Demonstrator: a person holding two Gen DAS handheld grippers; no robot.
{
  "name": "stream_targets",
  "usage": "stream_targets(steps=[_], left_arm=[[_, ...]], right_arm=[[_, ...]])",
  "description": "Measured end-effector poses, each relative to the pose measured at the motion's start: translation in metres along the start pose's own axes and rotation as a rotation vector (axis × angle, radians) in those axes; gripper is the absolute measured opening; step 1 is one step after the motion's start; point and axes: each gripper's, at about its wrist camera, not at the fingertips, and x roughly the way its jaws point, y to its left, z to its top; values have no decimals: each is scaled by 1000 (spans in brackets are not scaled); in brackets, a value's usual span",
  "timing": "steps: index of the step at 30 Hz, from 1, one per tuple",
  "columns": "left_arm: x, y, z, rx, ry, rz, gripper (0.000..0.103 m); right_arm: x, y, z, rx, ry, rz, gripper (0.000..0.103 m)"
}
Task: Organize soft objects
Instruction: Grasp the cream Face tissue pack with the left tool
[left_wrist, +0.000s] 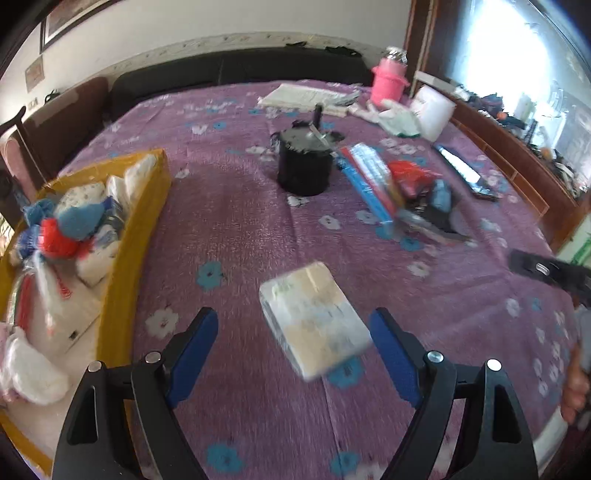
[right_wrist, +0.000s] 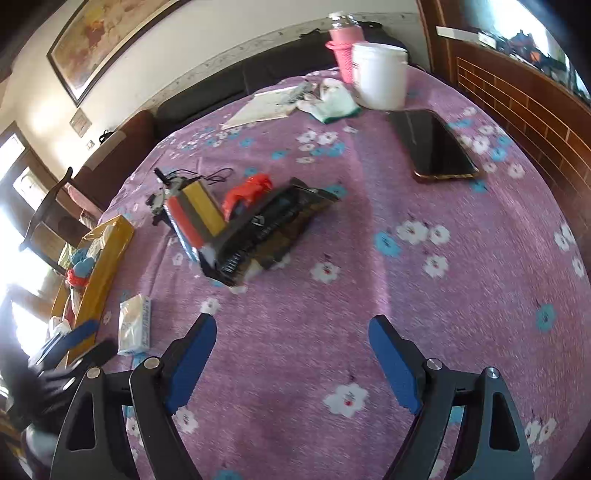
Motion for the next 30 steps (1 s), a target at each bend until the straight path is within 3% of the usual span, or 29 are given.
stream_targets(steps=[3, 5, 10, 16, 21, 25, 27, 30], left_arm=[[17, 7, 2, -37, 40, -15, 81], [14, 6, 1, -24, 15, -32, 53], [11, 13, -2, -57, -15, -92, 48], [12, 23, -2, -125, -28, -146, 48], [12, 28, -2, -157, -37, -181, 48], [12, 33, -3, -184, -42, -212, 48], [12, 34, -3, -188, -43, -218, 49], [13, 33, -3, -188, -43, -233, 53]], right_arm=[[-5, 0, -2, -21, -3, -32, 88], [-4, -1, 1, -29, -9, -48, 88], [2, 9, 16, -31, -29, -35, 88], [24, 73, 48, -220, -22, 14, 88], [54, 121, 71, -389, -16, -55, 88], [70, 136, 83, -394, 5, -96, 88], [47, 146, 82, -332, -20, -3, 88], [-15, 178, 66, -237, -30, 261, 88]])
